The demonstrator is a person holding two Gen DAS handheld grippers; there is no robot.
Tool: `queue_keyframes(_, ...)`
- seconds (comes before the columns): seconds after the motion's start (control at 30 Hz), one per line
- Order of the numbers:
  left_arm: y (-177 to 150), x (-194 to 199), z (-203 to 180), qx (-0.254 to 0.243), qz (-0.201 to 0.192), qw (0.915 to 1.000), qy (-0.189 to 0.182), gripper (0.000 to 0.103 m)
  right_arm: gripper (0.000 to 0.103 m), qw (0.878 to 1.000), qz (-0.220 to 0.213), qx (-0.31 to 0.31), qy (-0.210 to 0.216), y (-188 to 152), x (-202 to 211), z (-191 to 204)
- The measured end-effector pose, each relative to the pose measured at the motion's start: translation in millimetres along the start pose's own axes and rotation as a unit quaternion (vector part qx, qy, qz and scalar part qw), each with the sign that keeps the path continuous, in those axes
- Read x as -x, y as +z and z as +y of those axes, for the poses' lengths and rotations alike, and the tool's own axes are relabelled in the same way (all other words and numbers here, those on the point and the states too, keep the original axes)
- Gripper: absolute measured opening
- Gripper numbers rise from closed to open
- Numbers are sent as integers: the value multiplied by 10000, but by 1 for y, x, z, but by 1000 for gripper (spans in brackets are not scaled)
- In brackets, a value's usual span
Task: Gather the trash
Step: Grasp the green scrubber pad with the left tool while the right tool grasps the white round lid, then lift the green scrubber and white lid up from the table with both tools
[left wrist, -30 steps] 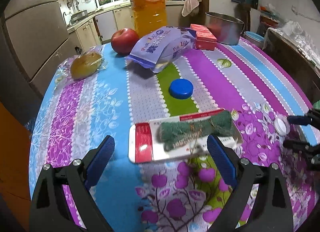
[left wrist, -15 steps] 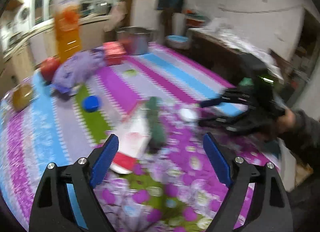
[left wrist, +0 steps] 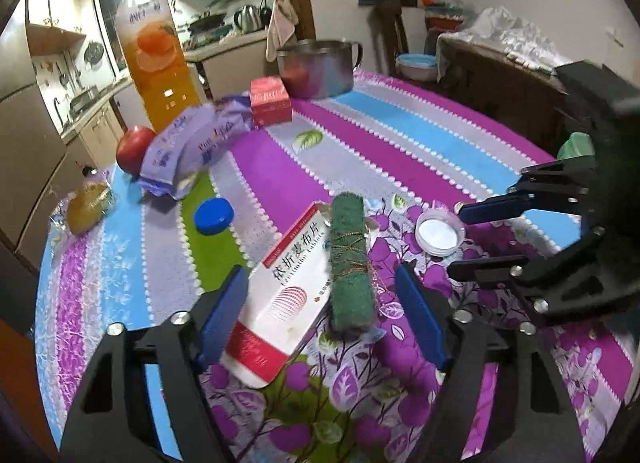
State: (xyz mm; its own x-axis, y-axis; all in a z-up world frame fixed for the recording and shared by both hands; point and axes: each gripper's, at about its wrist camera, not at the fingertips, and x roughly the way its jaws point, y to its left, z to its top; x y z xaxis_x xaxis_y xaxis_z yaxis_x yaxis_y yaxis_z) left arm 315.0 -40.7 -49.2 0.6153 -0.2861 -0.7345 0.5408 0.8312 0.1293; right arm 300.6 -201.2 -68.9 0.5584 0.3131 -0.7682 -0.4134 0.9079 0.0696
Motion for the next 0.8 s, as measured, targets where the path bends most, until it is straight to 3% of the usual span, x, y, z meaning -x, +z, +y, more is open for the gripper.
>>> queue_keyframes(0.27, 0, -21, -14, -7, 261, 9997, -37, 61, 49, 10000, 1, -25, -80, -1, -5, -5)
queue_keyframes(0.6, 0, -25, -13, 272, 285, 9992, -13, 32, 46, 9998, 113, 16, -144, 3, -15, -3)
queue_keyframes(0.67, -1, -24, -15, 269, 262, 9993, 25, 31, 41, 9997, 124, 46, -192, 3, -15, -2)
queue_keyframes(0.8, -1, -23, -20, 236, 217, 9994, 91, 29, 40, 9996, 151, 69, -227, 3, -15, 0)
